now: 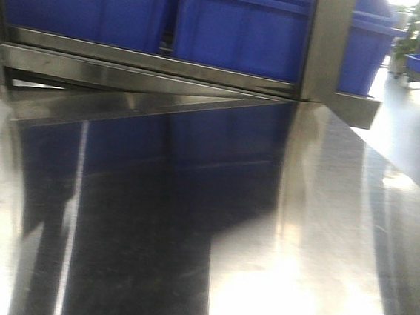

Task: Pick and sort blue part to right shelf
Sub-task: 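Drive the base away from the table holding both blue parts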

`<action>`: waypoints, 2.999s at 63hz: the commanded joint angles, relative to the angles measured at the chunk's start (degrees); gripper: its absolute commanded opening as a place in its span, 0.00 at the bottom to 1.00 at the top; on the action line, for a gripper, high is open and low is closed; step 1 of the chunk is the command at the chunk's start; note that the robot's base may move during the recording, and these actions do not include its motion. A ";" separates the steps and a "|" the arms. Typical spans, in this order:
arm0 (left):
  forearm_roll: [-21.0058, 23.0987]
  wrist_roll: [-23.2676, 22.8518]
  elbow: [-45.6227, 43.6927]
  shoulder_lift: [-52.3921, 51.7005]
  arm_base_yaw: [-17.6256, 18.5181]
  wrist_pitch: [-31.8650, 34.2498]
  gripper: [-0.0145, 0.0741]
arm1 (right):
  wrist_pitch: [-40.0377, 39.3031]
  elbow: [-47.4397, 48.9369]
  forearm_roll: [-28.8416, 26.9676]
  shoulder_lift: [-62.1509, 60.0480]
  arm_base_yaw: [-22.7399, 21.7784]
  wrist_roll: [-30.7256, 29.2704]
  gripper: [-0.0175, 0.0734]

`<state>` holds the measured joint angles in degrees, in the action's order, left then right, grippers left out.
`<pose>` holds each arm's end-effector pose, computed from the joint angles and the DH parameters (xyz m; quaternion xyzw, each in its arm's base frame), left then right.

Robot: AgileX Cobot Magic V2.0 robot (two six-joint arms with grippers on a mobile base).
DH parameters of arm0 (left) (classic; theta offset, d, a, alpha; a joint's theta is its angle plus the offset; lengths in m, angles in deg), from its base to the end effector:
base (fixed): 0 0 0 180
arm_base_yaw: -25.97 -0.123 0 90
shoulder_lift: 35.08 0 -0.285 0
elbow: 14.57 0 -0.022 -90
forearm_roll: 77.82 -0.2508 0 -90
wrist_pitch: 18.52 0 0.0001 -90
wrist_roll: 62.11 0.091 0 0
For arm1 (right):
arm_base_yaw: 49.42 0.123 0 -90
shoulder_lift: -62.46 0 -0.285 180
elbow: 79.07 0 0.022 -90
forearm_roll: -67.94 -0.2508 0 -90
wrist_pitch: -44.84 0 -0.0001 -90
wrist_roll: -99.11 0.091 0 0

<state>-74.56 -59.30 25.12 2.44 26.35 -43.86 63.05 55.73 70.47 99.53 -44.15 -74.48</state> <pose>0.1024 -0.0029 0.3537 0.0093 0.7799 -0.0123 0.6257 0.1073 0.0086 0.3337 -0.0041 0.7686 0.0464 0.6380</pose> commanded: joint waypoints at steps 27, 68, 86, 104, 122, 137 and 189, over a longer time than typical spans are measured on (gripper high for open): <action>0.16 0.03 -1.75 0.20 -0.10 5.23 0.49 | -4.84 1.76 0.76 0.01 -0.32 -0.24 0.63; 0.16 0.03 -1.75 0.20 -0.10 5.23 0.49 | -4.84 1.76 0.76 0.01 -0.32 -0.24 0.63; 0.16 0.03 -1.75 0.20 -0.10 5.23 0.49 | -4.84 1.76 0.76 0.01 -0.32 -0.24 0.63; 0.16 0.03 -1.75 0.20 -0.10 5.23 0.49 | -4.84 1.76 0.76 0.01 -0.32 -0.24 0.63; 0.16 0.03 -1.75 0.20 -0.10 5.23 0.49 | -4.84 1.76 0.76 0.01 -0.32 -0.24 0.63; 0.16 0.03 -1.75 0.20 -0.10 5.23 0.49 | -4.84 1.76 0.76 0.01 -0.32 -0.24 0.63; 0.16 0.03 -1.75 0.20 -0.10 5.23 0.49 | -4.84 1.76 0.76 0.01 -0.32 -0.24 0.63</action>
<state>-74.56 -59.30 25.12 2.44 26.35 -43.86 63.18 55.73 70.47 99.53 -44.26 -74.48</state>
